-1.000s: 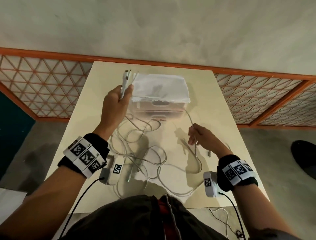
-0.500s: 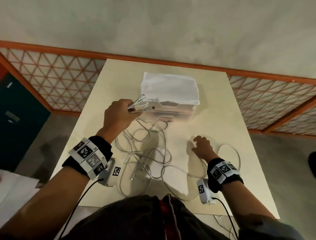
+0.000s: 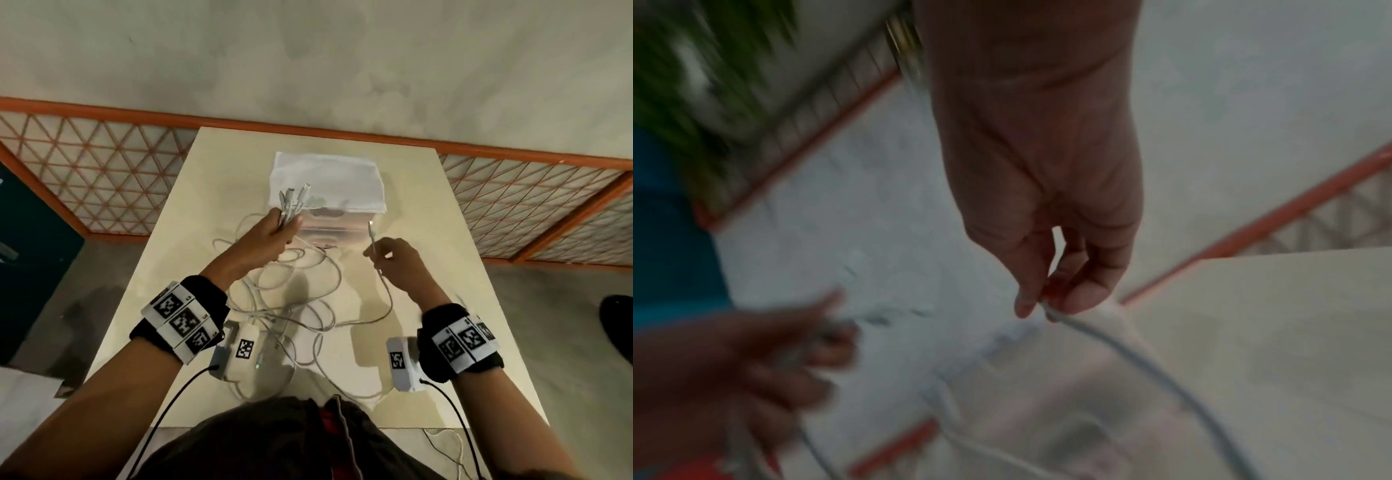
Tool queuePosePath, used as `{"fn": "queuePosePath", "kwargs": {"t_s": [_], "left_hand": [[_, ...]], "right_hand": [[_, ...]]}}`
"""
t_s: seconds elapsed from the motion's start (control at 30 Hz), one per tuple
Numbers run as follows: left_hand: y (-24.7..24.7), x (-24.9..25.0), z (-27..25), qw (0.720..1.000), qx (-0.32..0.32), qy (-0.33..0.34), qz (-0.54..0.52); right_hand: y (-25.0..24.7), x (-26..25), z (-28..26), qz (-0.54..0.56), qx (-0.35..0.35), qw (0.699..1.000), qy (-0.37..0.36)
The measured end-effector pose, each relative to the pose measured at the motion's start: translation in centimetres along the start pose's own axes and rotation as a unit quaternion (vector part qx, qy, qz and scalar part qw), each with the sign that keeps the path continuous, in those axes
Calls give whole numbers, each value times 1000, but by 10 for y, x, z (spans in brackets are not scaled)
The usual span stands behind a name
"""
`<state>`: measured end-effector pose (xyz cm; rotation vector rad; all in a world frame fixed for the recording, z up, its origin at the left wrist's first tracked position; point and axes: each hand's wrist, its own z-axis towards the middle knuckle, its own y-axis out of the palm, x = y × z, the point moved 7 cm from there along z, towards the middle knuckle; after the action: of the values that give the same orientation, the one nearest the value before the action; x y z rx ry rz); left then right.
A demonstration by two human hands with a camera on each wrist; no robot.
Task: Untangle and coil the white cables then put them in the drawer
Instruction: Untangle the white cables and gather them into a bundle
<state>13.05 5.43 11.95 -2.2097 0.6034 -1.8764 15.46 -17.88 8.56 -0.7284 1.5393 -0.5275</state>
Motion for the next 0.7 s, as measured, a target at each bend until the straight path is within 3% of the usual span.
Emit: {"fn": "queuePosePath", "kwargs": {"t_s": [0.1, 0.23, 0.53, 0.7], "left_hand": [[12, 7, -2, 1000, -25, 7, -17], [24, 17, -5, 996, -59, 31, -57], [26, 19, -20, 990, -91, 40, -102], [16, 20, -18, 990, -79, 55, -98]], "right_hand": [[-11, -60, -12, 146, -28, 988, -50], [-11, -107, -22, 236, -46, 966, -101], [0, -117, -12, 279, 8, 959, -54], [3, -125, -13, 298, -11, 952, -67]]}}
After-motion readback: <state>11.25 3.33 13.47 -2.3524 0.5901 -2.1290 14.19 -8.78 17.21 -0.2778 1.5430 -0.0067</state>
